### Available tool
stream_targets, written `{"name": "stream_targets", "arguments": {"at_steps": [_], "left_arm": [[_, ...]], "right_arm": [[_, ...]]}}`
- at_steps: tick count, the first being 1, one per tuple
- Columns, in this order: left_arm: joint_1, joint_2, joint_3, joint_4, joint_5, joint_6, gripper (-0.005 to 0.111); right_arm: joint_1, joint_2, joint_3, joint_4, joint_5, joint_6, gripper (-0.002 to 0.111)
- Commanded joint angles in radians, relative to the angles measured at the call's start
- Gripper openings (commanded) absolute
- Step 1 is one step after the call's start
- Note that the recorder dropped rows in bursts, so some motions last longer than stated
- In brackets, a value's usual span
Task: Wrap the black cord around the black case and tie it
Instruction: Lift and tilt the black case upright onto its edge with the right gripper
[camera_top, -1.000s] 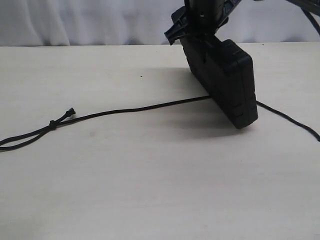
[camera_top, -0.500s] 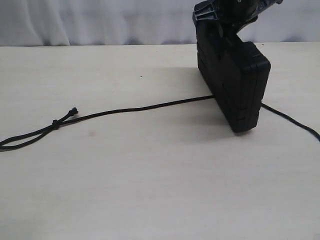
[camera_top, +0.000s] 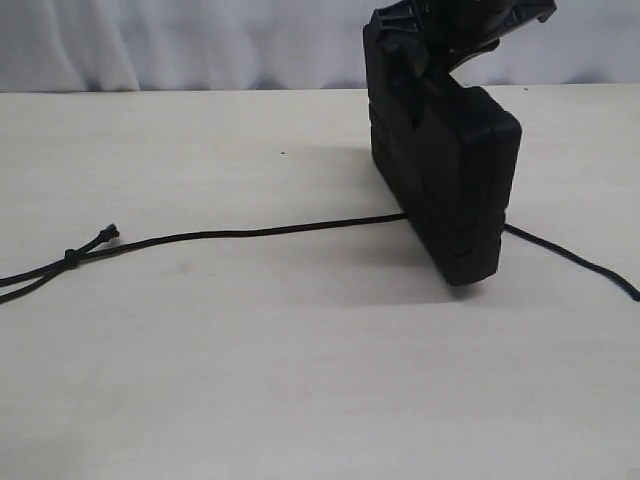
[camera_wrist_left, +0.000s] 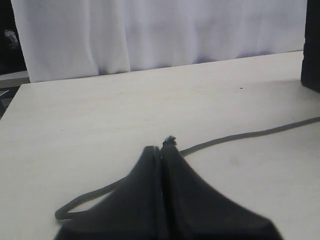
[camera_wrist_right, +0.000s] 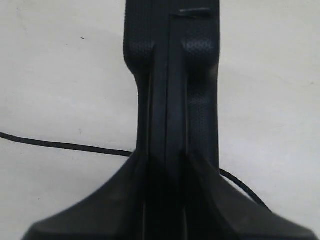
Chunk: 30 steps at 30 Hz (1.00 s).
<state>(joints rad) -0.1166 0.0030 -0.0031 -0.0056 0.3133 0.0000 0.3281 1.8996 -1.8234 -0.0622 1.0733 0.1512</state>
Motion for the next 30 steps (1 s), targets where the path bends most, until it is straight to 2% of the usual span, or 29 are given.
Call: {"name": "stream_targets", "arguments": {"at_steps": [1,5,11,20,27,30], "left_arm": [[0.001,-0.003,0.003,-0.002,-0.005,0.0,0.0],[0.001,-0.003,0.003,-0.002,-0.005,0.0,0.0],[0.001,-0.003,0.003,-0.002,-0.005,0.0,0.0],[0.001,-0.003,0.003,-0.002,-0.005,0.0,0.0],[0.001,-0.003,0.003,-0.002,-0.005,0.0,0.0],[0.001,-0.003,0.003,-0.002,-0.005,0.0,0.0]], "right_arm": [[-0.002,-0.053,-0.008,0.062,-0.086,-0.037,0.004],[-0.002,-0.054,-0.008,0.073,-0.066,-0.049,0.004],[0.001,-0.052,-0.008,0.258,-0.115,-0.141,0.004],[0.001,-0.048,0.105,0.099,-0.11,-0.142,0.004],[0.001,-0.029,0.16,0.146,-0.1,-0.276,0.004],[0.001,-0.007,0.166,0.133,-0.085,-0.314,0.012]]}}
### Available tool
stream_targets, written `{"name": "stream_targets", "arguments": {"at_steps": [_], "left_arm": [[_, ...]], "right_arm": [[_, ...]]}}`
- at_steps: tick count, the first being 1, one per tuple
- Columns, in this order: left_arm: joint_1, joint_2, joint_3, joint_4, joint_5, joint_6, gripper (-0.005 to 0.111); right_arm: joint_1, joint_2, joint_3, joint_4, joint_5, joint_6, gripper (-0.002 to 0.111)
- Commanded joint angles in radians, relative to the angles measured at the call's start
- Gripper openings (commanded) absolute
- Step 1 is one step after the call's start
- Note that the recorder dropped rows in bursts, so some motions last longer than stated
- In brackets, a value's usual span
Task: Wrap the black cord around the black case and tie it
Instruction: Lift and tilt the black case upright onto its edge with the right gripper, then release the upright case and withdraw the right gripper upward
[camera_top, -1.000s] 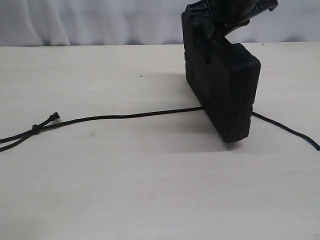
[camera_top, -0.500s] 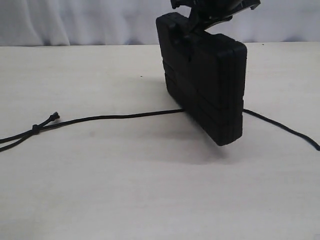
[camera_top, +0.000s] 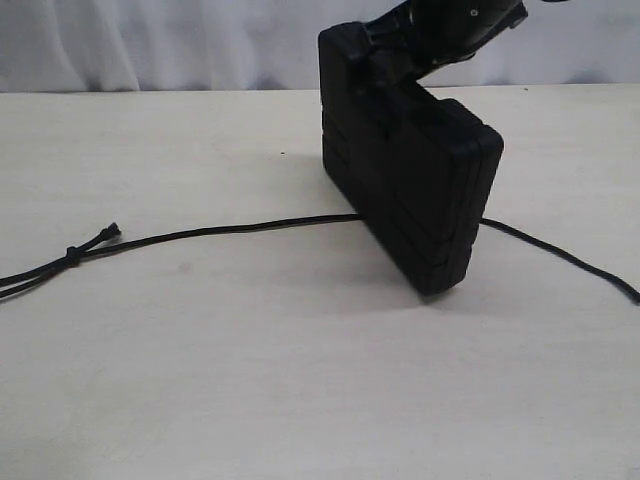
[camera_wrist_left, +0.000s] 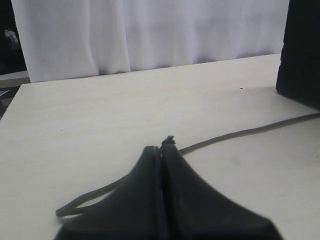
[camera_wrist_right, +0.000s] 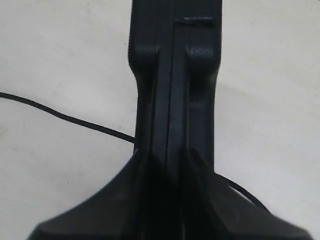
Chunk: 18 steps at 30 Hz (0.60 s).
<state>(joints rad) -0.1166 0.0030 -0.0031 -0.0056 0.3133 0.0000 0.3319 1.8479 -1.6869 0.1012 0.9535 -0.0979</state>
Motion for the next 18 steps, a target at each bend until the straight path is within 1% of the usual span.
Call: {"name": "stream_targets", "arguments": {"at_steps": [1,5,7,8,11,12,15,18], "left_arm": [[0.001,-0.003,0.003,-0.002,-0.005,0.0,0.0],[0.001,-0.003,0.003,-0.002,-0.005,0.0,0.0],[0.001,-0.003,0.003,-0.002,-0.005,0.0,0.0],[0.001,-0.003,0.003,-0.002,-0.005,0.0,0.0],[0.001,-0.003,0.003,-0.002,-0.005,0.0,0.0],[0.001,-0.003,0.003,-0.002,-0.005,0.0,0.0],[0.001,-0.003,0.003,-0.002,-0.005,0.0,0.0],[0.001,-0.003,0.003,-0.002,-0.005,0.0,0.0]], "right_arm": [[-0.003,0.05,0.03,-0.03,0.043,-0.075,0.017],[-0.003,0.058,0.03,-0.035,0.05,-0.09,0.041],[-0.003,0.058,0.03,-0.039,0.053,-0.093,0.047],[-0.003,0.058,0.03,-0.039,0.063,-0.103,0.048],[-0.003,0.06,0.03,-0.055,0.068,-0.115,0.047],[-0.003,0.06,0.03,-0.06,0.066,-0.115,0.044],[-0.003,0.058,0.028,-0.06,0.064,-0.127,0.03],[-0.003,0.054,0.024,-0.048,0.061,-0.137,0.018]]}}
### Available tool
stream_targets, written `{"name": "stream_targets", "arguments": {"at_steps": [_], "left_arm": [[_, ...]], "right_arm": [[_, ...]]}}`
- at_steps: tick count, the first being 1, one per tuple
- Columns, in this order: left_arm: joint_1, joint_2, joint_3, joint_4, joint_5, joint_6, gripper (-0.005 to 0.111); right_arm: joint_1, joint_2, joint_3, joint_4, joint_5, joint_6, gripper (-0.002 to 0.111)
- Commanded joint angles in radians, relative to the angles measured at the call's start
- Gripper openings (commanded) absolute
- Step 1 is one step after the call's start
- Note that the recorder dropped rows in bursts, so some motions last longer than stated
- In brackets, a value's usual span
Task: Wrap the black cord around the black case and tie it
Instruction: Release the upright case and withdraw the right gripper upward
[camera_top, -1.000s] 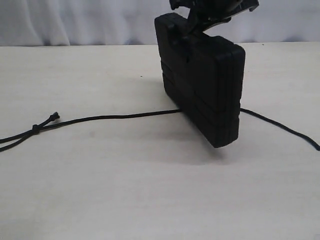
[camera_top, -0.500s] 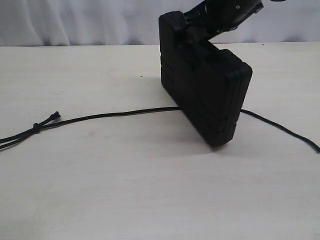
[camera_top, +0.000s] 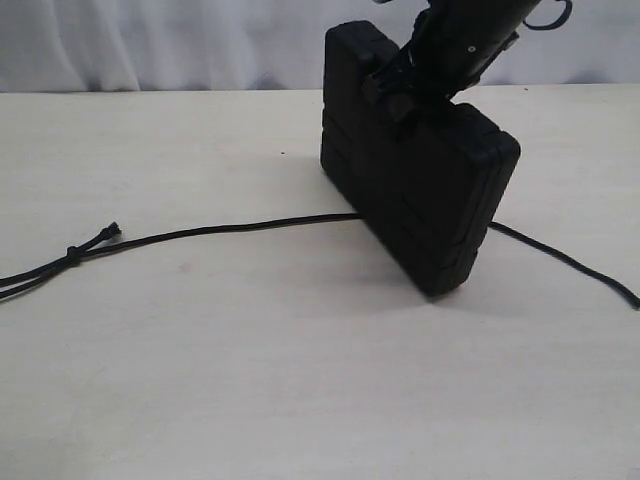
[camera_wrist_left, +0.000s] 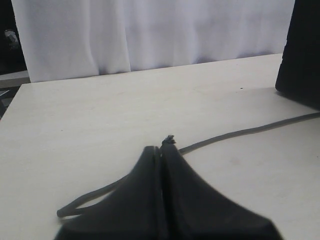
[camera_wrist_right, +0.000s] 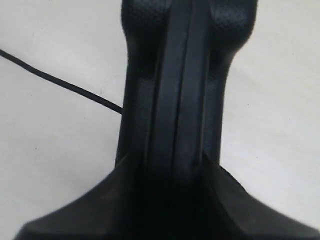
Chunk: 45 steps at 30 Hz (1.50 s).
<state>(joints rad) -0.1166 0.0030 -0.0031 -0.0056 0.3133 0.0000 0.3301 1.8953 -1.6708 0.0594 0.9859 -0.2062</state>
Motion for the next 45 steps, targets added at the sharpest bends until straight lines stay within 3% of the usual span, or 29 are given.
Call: {"name": "stream_targets", "arguments": {"at_steps": [1,4,8,22,27,29,40,45], "left_arm": [[0.001,-0.003,0.003,-0.002,-0.005,0.0,0.0],[0.001,-0.003,0.003,-0.002,-0.005,0.0,0.0],[0.001,-0.003,0.003,-0.002,-0.005,0.0,0.0],[0.001,-0.003,0.003,-0.002,-0.005,0.0,0.0],[0.001,-0.003,0.003,-0.002,-0.005,0.0,0.0],[0.001,-0.003,0.003,-0.002,-0.005,0.0,0.0],[0.001,-0.003,0.003,-0.002,-0.005,0.0,0.0],[0.001,-0.003,0.003,-0.002,-0.005,0.0,0.0]], "right_arm": [[-0.002,0.005,0.008,-0.007,0.027,-0.029,0.016],[-0.002,-0.002,0.008,-0.007,0.012,-0.019,0.014],[-0.002,-0.007,0.008,-0.007,-0.003,0.009,0.022],[-0.002,-0.04,0.008,-0.001,-0.048,0.053,0.023],[-0.002,-0.04,0.008,-0.001,-0.04,0.053,0.046],[-0.002,-0.04,0.008,-0.001,-0.044,0.064,0.049],[-0.002,-0.04,0.008,-0.001,-0.107,0.064,0.04],[-0.002,-0.04,0.008,-0.001,-0.103,0.064,0.025]]}}
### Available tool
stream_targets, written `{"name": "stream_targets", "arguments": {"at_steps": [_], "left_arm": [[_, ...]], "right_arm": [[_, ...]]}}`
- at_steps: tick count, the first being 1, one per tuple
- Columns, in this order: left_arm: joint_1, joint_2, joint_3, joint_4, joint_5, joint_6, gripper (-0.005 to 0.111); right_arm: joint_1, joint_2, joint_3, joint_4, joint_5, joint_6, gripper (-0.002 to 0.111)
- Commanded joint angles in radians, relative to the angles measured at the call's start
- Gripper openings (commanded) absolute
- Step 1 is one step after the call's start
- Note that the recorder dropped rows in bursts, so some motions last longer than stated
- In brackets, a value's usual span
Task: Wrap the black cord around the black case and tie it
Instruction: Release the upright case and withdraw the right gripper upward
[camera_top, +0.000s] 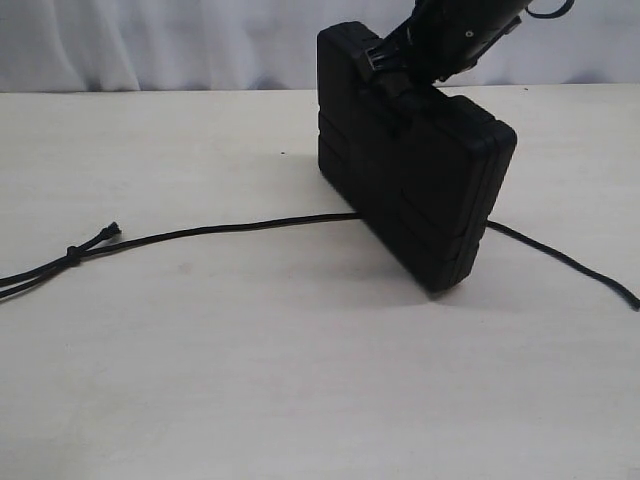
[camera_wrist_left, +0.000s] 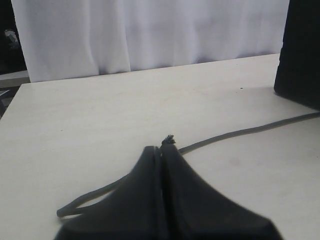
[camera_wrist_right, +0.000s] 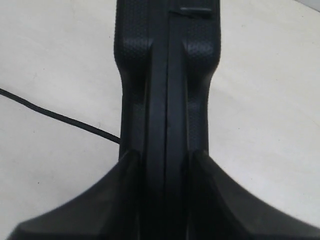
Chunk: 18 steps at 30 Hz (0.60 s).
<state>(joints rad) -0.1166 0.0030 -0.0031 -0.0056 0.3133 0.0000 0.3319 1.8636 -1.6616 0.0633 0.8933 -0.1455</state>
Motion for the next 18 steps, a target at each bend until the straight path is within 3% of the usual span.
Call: {"name": "stream_targets", "arguments": {"at_steps": [1,3,5,18], "left_arm": [[0.001,-0.003,0.003,-0.002,-0.005,0.0,0.0],[0.001,-0.003,0.003,-0.002,-0.005,0.0,0.0],[0.001,-0.003,0.003,-0.002,-0.005,0.0,0.0],[0.001,-0.003,0.003,-0.002,-0.005,0.0,0.0]], "right_arm": [[-0.003,-0.009,-0.002,-0.011,-0.013,0.003,0.029],[-0.003,-0.009,-0.002,-0.016,-0.015,0.003,0.046],[-0.003,-0.009,-0.002,-0.016,-0.015,0.003,0.052],[-0.003,-0.109,-0.002,-0.031,-0.096,0.011,0.051]]}}
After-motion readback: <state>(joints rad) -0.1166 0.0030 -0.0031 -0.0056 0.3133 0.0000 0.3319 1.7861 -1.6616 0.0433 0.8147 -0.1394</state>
